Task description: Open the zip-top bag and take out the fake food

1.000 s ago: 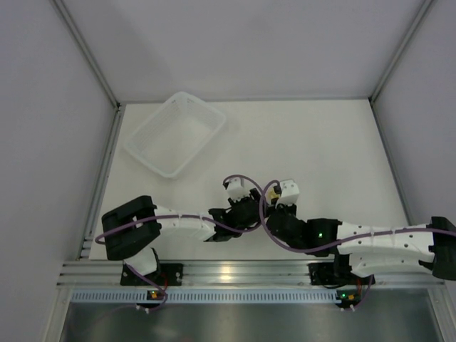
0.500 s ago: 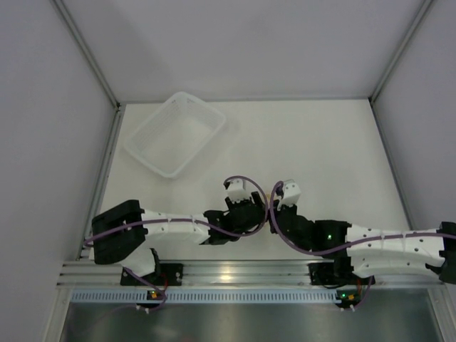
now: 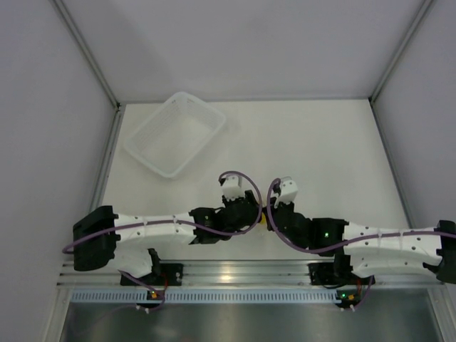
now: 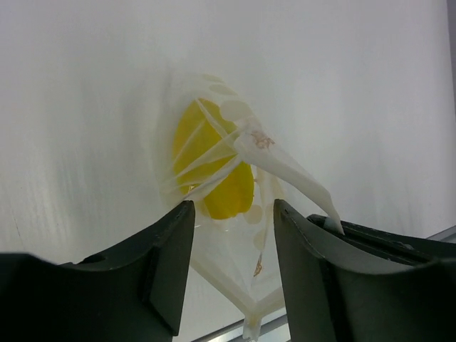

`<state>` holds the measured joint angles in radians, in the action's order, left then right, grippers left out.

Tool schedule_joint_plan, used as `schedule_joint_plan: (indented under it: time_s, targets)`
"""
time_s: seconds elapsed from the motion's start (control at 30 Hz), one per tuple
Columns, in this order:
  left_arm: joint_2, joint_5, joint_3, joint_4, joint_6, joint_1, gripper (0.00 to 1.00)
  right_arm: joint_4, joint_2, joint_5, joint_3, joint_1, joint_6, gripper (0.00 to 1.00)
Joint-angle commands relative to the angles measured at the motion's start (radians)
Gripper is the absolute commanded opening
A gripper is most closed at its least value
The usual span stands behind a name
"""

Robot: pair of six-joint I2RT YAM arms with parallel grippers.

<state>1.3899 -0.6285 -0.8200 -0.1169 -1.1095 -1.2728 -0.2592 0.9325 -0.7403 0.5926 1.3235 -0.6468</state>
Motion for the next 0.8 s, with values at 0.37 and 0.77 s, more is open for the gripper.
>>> schedule_joint_plan:
  time_s: [0.37, 0.77]
  targets:
    - [-0.062, 0.096, 0.041, 0.272, -0.187, -0.013, 0.26, 0.117, 0.019, 0.051, 0.013, 0.000, 0.003, 0.00]
    - [0.116, 0.075, 0.001, 0.295, -0.335, -0.014, 0.03, 0.178, 0.014, 0.085, -0.007, 0.000, -0.008, 0.00]
